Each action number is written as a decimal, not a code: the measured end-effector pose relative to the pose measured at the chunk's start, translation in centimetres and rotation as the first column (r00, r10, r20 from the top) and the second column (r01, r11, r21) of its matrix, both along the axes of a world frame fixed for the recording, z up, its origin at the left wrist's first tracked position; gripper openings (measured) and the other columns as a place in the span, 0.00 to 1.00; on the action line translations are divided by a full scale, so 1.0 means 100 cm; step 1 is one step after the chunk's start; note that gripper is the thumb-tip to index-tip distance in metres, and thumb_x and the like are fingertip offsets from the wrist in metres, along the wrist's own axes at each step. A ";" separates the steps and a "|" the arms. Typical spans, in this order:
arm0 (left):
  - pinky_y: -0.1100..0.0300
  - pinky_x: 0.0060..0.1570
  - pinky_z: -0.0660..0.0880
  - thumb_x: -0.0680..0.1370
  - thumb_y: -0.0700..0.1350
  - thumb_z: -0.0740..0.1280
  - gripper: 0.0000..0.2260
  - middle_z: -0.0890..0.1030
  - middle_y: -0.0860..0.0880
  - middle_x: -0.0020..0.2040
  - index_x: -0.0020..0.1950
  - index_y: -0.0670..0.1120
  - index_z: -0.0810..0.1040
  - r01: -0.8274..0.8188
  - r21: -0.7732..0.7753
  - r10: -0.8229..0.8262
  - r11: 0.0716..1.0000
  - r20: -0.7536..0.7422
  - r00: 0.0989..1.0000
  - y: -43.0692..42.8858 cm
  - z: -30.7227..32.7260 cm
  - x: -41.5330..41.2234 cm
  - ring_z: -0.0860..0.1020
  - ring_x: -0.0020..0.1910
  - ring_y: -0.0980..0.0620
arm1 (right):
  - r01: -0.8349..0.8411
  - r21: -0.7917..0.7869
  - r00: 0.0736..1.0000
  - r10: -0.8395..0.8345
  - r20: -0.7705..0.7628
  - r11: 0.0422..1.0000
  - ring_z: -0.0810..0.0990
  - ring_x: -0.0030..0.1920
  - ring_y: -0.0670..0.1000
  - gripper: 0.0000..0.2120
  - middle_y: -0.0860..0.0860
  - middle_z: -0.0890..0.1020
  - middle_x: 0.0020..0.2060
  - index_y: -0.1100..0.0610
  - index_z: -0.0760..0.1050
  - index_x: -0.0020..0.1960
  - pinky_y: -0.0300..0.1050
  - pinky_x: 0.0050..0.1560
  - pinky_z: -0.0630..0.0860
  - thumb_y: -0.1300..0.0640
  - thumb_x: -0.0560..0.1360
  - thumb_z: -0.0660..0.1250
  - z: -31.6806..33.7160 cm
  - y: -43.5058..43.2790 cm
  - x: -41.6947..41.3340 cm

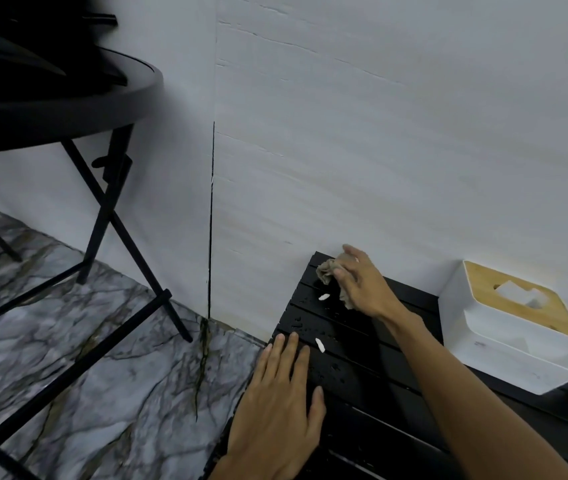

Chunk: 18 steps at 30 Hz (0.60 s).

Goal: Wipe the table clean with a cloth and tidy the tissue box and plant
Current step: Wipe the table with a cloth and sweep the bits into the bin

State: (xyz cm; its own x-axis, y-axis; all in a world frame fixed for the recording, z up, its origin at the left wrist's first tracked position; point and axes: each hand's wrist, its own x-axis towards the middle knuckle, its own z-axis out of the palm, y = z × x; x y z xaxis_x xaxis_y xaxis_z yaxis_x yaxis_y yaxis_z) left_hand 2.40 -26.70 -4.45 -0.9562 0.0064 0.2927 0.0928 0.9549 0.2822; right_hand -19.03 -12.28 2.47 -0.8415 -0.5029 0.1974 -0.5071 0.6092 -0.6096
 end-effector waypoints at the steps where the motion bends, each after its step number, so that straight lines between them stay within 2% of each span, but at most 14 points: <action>1: 0.53 0.67 0.57 0.77 0.58 0.58 0.26 0.69 0.47 0.73 0.69 0.46 0.74 -0.001 0.004 0.001 1.000 0.002 1.000 0.000 0.000 0.000 0.65 0.74 0.48 | 0.010 0.041 0.999 -0.012 0.031 0.999 0.67 0.71 0.45 0.13 0.59 0.67 0.75 0.57 0.78 0.65 0.33 0.68 0.68 0.56 0.84 0.60 -0.005 -0.006 -0.004; 2: 0.53 0.67 0.57 0.77 0.58 0.58 0.26 0.69 0.47 0.73 0.70 0.46 0.73 -0.002 0.006 0.002 1.000 0.003 1.000 0.000 0.000 0.000 0.65 0.74 0.48 | 0.030 0.072 0.997 -0.035 0.064 0.997 0.61 0.76 0.45 0.15 0.58 0.60 0.79 0.57 0.76 0.68 0.33 0.72 0.60 0.55 0.84 0.61 -0.010 -0.014 -0.006; 3: 0.53 0.67 0.56 0.77 0.58 0.58 0.26 0.69 0.47 0.73 0.70 0.46 0.73 -0.002 0.007 0.002 1.000 0.003 1.000 0.000 0.000 -0.001 0.64 0.74 0.48 | 0.059 0.095 0.994 -0.067 0.084 0.994 0.57 0.79 0.49 0.18 0.57 0.53 0.81 0.55 0.73 0.72 0.34 0.72 0.56 0.53 0.84 0.61 -0.015 -0.020 -0.008; 5: 0.53 0.68 0.56 0.78 0.58 0.57 0.26 0.68 0.47 0.74 0.70 0.46 0.72 -0.001 0.006 0.001 1.000 -0.003 1.000 0.000 -0.001 -0.001 0.63 0.74 0.48 | 0.114 0.156 0.989 -0.126 0.071 0.981 0.58 0.80 0.56 0.26 0.57 0.46 0.82 0.53 0.62 0.79 0.43 0.75 0.57 0.47 0.83 0.61 -0.024 -0.030 -0.011; 6: 0.53 0.68 0.55 0.78 0.58 0.57 0.26 0.68 0.47 0.74 0.71 0.46 0.72 0.000 0.008 0.000 1.000 -0.002 1.000 0.000 -0.001 -0.001 0.63 0.75 0.48 | 0.129 0.203 0.990 -0.137 0.026 0.971 0.59 0.79 0.58 0.28 0.57 0.47 0.82 0.52 0.58 0.80 0.49 0.76 0.59 0.45 0.83 0.59 -0.029 -0.033 -0.012; 8: 0.53 0.68 0.55 0.79 0.58 0.57 0.26 0.67 0.47 0.75 0.71 0.46 0.71 0.001 0.008 -0.001 1.000 0.007 1.000 0.000 0.000 0.000 0.62 0.75 0.48 | 0.127 0.267 0.992 -0.115 -0.061 0.955 0.59 0.79 0.58 0.27 0.57 0.54 0.81 0.52 0.58 0.80 0.54 0.78 0.59 0.43 0.84 0.55 -0.038 -0.036 -0.012; 12: 0.53 0.69 0.53 0.80 0.58 0.55 0.26 0.65 0.47 0.76 0.73 0.46 0.69 0.009 0.008 -0.010 1.000 0.022 1.000 0.000 0.000 0.001 0.60 0.76 0.48 | 0.022 0.228 0.997 -0.005 -0.077 0.973 0.61 0.78 0.52 0.21 0.54 0.68 0.76 0.54 0.71 0.74 0.51 0.79 0.57 0.48 0.86 0.52 -0.043 -0.032 -0.010; 15: 0.52 0.70 0.53 0.80 0.58 0.54 0.26 0.65 0.47 0.76 0.73 0.46 0.69 0.010 0.009 -0.010 1.000 0.033 0.999 0.000 0.003 0.001 0.60 0.76 0.49 | -0.073 0.201 0.996 0.082 -0.034 0.977 0.62 0.78 0.49 0.19 0.50 0.71 0.75 0.54 0.75 0.71 0.50 0.78 0.59 0.49 0.86 0.53 -0.036 -0.023 -0.001; 18: 0.52 0.76 0.52 0.80 0.59 0.52 0.27 0.62 0.48 0.77 0.75 0.47 0.66 -0.001 0.026 0.000 1.000 0.048 0.999 0.001 0.006 0.003 0.56 0.77 0.50 | -0.168 0.200 0.985 0.173 -0.006 0.965 0.63 0.76 0.42 0.19 0.45 0.71 0.74 0.52 0.77 0.69 0.45 0.76 0.63 0.48 0.86 0.54 -0.031 -0.010 0.018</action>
State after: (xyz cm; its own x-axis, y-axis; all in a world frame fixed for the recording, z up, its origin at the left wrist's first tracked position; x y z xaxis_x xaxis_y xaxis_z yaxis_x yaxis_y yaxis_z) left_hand 2.69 -26.62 -3.84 -0.9692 -0.0011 0.2464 0.0780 0.9472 0.3111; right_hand -17.23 -13.30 -0.65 -0.7365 -0.6693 0.0976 -0.6261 0.6200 -0.4729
